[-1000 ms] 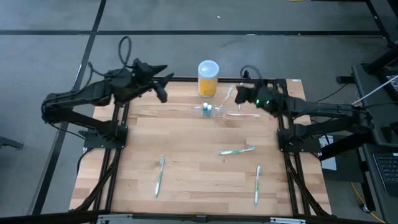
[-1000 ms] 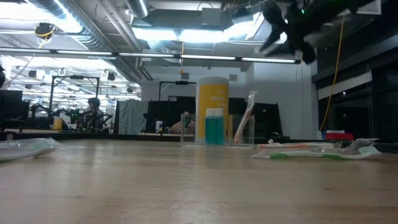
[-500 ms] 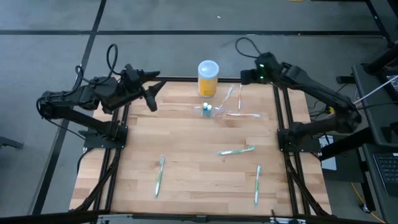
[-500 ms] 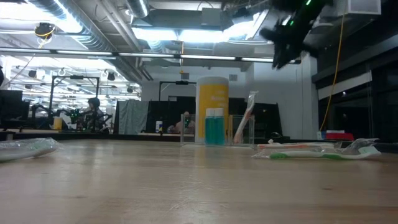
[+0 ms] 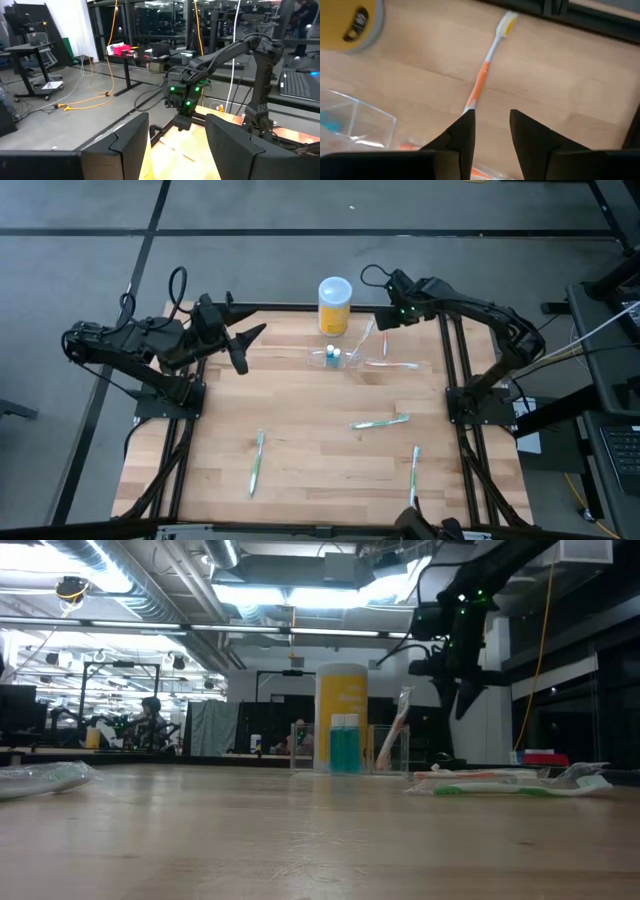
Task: Pick & Place toothbrushing station
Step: Put the top orange toothbrush into the transparent organizer
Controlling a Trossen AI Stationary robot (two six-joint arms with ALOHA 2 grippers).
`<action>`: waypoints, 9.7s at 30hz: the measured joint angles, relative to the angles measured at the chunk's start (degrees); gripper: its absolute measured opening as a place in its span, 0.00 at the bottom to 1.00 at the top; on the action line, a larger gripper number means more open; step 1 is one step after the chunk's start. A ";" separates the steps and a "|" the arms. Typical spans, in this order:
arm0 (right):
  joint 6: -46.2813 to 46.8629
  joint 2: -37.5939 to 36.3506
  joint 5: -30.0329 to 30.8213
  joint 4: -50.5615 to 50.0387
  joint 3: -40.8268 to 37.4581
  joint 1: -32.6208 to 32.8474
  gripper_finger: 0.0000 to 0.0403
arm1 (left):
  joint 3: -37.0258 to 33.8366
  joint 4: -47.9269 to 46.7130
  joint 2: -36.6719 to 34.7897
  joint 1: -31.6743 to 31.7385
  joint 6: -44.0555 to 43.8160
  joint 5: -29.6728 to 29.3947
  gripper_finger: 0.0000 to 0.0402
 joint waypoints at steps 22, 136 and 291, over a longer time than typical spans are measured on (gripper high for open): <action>11.86 1.86 -3.66 17.62 -15.64 2.54 0.31 | 0.00 0.04 0.00 -3.16 0.47 -2.97 0.48; 17.39 -12.98 4.64 19.88 -30.69 15.28 0.42 | 0.01 -3.39 -1.51 -9.54 -1.98 -12.72 0.48; -9.30 6.33 -5.76 -36.66 28.00 24.81 0.00 | 0.00 -12.76 -1.51 -16.29 -10.24 -16.17 0.48</action>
